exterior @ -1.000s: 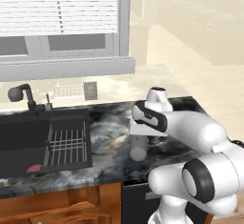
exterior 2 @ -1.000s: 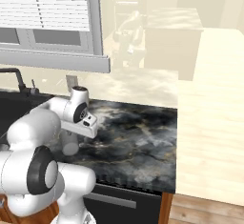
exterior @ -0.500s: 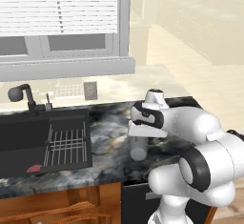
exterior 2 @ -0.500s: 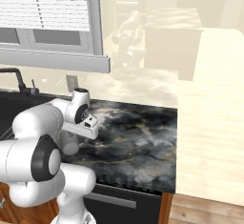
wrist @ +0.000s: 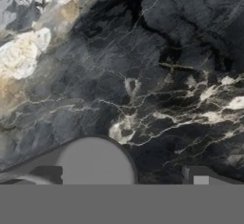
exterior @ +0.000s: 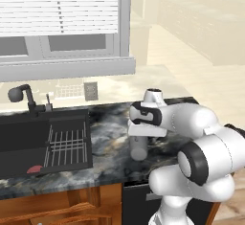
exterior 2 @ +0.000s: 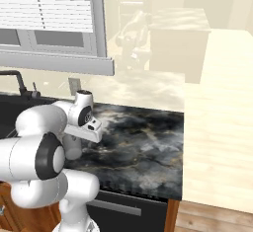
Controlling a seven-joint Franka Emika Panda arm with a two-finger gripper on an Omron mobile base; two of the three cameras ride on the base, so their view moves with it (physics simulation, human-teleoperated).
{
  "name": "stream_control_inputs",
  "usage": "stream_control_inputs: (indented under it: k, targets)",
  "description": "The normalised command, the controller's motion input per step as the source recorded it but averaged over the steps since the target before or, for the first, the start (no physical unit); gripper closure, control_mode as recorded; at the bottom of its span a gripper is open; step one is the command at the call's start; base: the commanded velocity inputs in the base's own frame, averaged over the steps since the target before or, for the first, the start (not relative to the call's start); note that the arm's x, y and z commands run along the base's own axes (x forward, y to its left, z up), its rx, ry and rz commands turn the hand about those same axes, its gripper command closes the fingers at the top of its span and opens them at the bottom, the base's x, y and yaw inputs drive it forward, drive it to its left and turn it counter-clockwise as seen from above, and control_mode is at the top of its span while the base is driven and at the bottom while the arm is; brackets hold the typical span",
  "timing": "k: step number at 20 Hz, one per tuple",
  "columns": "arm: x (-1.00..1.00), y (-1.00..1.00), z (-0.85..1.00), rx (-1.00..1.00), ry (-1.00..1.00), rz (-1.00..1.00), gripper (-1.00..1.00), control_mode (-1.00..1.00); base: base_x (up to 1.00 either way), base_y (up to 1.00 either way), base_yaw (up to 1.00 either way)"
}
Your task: Move the glass cup from next to the sink to the open cabinet. Then, move the bowl with the lemon to the fridge to clear the area for faucet cleaning.
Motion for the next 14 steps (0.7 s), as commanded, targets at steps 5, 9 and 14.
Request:
stream_control_inputs:
  k: [5, 9, 14]
  targets:
    - [-0.17, 0.02, -0.31, -0.01, 0.00, 0.00, 1.00, -1.00, 0.00, 0.00, 0.00]
    - [0.00, 0.01, -0.07, 0.00, 0.00, 0.00, 1.00, -1.00, 0.00, 0.00, 0.00]
    - [0.00, 0.00, 0.00, 0.00, 0.00, 0.00, 1.00, -1.00, 0.00, 0.00, 0.00]
